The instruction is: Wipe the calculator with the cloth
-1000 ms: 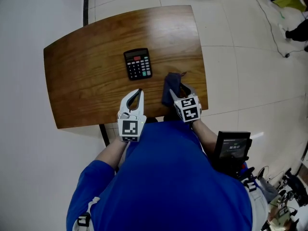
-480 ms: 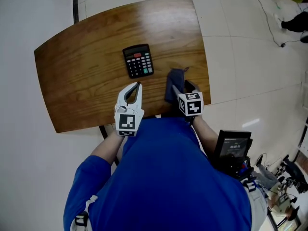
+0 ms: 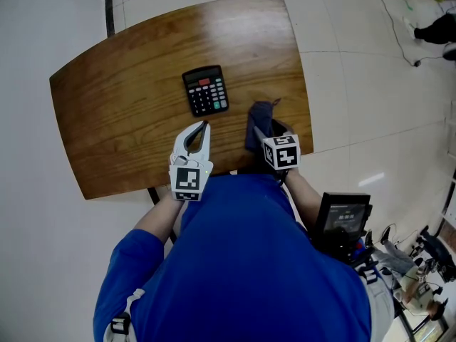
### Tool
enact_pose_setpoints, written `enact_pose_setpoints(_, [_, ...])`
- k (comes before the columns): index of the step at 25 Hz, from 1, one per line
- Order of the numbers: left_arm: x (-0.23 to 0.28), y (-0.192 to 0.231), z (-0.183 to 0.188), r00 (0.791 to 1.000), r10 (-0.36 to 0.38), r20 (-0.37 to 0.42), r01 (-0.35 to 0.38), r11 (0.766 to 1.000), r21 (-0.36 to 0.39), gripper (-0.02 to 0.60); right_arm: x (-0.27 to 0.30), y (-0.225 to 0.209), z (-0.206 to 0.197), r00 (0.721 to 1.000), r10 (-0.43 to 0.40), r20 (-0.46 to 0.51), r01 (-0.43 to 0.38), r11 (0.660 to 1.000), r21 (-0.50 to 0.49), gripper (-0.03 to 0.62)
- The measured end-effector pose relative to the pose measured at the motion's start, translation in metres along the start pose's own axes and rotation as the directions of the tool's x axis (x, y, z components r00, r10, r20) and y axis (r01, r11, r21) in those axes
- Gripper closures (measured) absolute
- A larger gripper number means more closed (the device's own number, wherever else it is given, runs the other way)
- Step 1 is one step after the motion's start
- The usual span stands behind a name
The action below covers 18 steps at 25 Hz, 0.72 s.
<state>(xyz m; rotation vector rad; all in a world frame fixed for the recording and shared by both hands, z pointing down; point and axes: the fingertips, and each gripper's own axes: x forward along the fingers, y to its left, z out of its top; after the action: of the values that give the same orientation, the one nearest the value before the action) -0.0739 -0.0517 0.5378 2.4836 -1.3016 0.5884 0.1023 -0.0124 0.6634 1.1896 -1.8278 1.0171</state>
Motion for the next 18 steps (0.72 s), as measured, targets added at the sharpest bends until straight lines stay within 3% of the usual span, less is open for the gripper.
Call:
enact_pose_setpoints(1, [0.0,0.001,0.0,1.0,0.0,-0.001,0.0,1.0,0.0,0.575,0.0,0.002,0.0,1.0,0.01,0.002,-0.01,1.0,-0.01,0.352])
enact_pose_setpoints(5, [-0.002,0.003,0.001,1.0,0.004,-0.002,-0.004,1.0,0.003,0.575,0.0,0.019,0.005,1.0,0.023,0.004,-0.023,0.993,-0.119,0.488])
enact_pose_setpoints(10, [-0.008,0.012,0.003,1.0,0.026,0.004,-0.026,1.0,0.004,0.575,-0.001,0.031,0.017,0.999,0.017,0.038,-0.009,0.979,-0.204,0.503])
enact_pose_setpoints(18, [-0.015,0.029,0.006,0.998,0.066,0.024,-0.066,0.998,0.006,0.575,-0.019,0.062,0.079,0.988,0.05,0.149,0.002,0.944,-0.329,0.505])
